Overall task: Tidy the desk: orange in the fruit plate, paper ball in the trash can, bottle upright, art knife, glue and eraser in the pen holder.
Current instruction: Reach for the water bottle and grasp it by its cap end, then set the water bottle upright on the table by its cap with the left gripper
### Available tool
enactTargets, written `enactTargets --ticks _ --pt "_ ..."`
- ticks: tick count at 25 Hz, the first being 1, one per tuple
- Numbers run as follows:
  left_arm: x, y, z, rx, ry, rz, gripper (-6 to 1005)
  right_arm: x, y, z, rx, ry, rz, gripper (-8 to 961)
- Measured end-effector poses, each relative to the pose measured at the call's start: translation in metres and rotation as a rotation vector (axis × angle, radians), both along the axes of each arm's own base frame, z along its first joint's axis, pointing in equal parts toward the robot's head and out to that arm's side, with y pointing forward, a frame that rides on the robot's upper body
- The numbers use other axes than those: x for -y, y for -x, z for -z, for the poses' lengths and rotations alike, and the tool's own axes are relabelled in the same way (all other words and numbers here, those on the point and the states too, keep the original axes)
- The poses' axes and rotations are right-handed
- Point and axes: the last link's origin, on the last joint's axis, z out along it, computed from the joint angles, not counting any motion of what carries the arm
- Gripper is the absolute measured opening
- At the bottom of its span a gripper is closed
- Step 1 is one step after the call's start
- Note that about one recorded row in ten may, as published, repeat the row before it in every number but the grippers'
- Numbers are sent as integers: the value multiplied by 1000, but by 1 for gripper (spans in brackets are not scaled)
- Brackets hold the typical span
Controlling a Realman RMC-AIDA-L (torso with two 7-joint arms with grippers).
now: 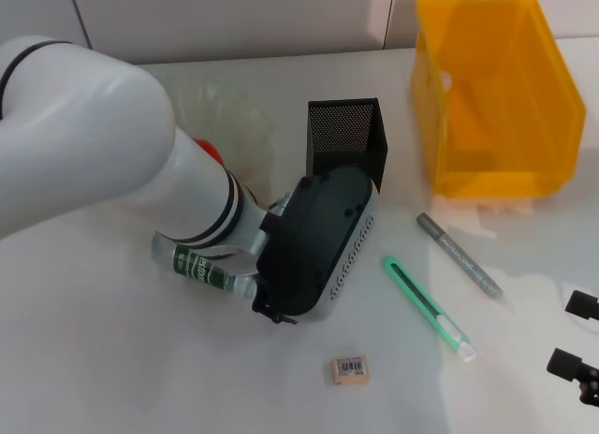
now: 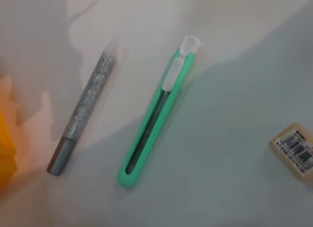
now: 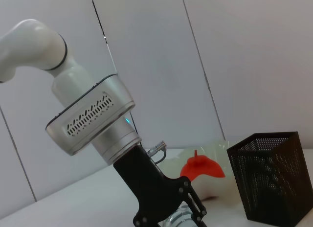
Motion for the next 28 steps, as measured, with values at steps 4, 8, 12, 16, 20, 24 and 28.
enactTargets --ticks 4,8,12,16,20,24,28 --pt "0 0 2 -27 -6 9 464 -1 -1 2 5 4 6 847" --pt "1 -5 -1 -18 -4 7 444 -2 -1 2 2 8 14 847" --pt "2 -8 -3 -9 -1 0 445 -2 -1 2 -2 11 19 847" --pt "8 -19 -17 33 17 -60 445 -2 -1 2 -2 11 19 847" --pt "17 -29 -68 237 61 -216 446 -3 -1 2 -2 11 17 847" --pt "14 -22 -84 320 49 -295 451 -5 0 2 -3 11 9 848" --pt "9 -5 -114 501 11 -411 455 -8 2 2 -3 12 0 848"
